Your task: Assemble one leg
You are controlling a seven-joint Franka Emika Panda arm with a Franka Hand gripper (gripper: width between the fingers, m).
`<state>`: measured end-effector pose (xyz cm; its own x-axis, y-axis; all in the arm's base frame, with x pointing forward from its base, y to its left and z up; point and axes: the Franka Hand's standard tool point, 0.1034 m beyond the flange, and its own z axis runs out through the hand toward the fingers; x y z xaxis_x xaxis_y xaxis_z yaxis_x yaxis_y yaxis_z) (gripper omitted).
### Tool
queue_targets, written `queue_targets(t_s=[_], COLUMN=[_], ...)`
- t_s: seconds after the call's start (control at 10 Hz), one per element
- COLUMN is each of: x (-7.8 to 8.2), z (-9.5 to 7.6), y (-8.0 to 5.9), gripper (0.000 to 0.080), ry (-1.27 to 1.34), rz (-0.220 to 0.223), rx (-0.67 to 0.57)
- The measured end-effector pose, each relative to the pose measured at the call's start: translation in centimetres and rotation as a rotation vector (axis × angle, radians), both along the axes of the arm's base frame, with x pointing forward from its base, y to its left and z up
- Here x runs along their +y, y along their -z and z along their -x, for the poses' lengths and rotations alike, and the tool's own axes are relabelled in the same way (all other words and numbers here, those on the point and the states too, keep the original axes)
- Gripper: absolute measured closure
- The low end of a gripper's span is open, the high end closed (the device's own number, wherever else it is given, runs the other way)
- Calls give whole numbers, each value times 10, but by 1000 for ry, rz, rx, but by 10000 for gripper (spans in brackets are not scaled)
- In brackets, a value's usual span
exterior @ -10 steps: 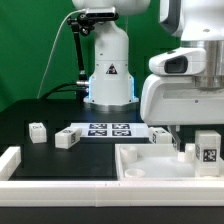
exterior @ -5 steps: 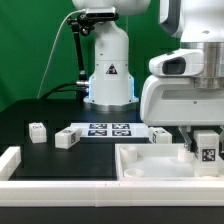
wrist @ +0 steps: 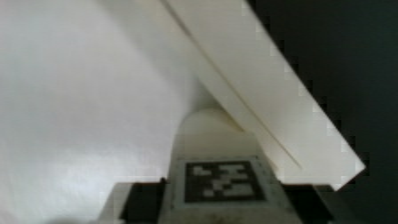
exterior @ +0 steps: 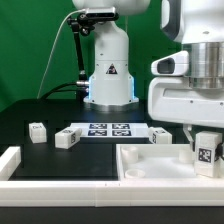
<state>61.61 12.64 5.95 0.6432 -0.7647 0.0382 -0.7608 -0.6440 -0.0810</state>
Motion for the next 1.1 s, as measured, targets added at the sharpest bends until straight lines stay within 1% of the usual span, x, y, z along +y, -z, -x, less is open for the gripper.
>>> queue_targets(t_s=[0.2, 0.3, 0.4, 0.5, 0.6, 0.7, 0.9, 1.0, 1.1], x=[1, 1, -1, -5, -2, -2, -3, -2, -3], z=[-2, -2, -1, -2, -1, -1, 1, 2, 2], y=[0, 0, 0, 0, 0, 0, 1, 2, 2], gripper=[511, 511, 511, 511, 511, 511, 207, 207, 158], ry=[310, 408, 468, 509, 595, 561, 465, 388, 225], rz=[-24, -27, -29, -49, -68, -65, -55, -48, -30], rx=[2, 10, 22, 26, 32, 31, 38, 41, 36])
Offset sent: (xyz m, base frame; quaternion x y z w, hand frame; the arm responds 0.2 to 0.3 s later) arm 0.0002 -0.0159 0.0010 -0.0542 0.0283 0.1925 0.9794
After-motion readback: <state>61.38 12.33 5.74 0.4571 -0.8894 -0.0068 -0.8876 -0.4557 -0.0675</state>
